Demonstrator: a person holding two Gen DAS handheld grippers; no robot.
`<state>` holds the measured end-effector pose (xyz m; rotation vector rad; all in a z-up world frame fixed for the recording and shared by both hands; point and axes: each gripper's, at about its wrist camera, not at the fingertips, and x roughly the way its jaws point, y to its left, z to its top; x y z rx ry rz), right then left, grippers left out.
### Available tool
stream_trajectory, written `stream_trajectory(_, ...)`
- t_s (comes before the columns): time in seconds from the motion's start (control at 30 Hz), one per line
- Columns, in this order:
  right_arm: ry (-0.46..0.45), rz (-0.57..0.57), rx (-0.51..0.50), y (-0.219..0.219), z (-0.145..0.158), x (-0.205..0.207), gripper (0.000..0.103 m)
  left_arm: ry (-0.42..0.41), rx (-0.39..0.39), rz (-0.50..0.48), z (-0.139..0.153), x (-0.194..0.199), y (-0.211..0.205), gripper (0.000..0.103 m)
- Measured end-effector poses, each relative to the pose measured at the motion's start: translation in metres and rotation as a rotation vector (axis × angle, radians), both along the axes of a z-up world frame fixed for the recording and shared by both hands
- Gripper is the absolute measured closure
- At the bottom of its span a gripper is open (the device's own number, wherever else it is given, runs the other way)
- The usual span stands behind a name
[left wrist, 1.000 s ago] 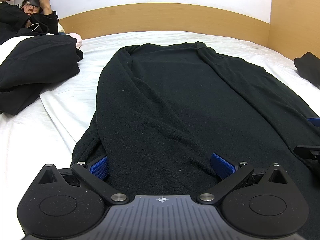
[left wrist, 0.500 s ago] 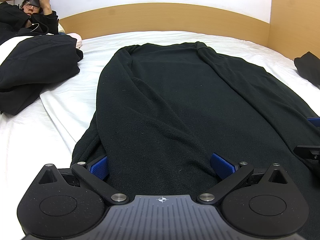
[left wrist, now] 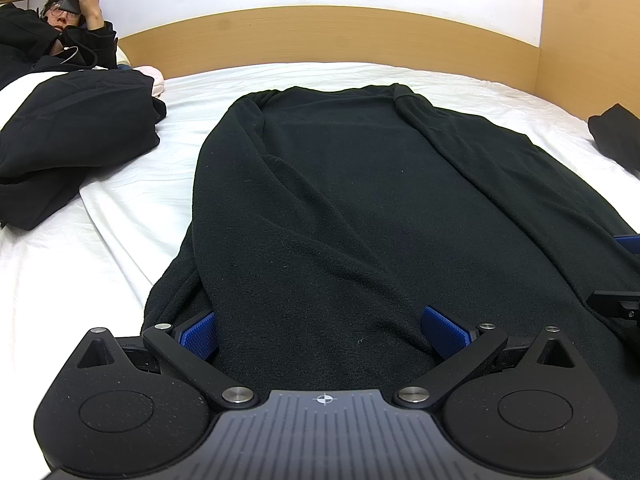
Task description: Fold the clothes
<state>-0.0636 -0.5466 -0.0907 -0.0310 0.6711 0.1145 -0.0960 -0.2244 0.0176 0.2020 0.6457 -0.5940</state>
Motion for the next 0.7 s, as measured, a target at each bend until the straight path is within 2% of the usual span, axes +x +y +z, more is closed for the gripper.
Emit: stream_trajectory(0.7,0.000,0.000,0.000,-0.0001,-0.0001,0.0000,0.000,-0.001,0.001,0.001,-0.0005,0.0004,-0.0005,0.000)
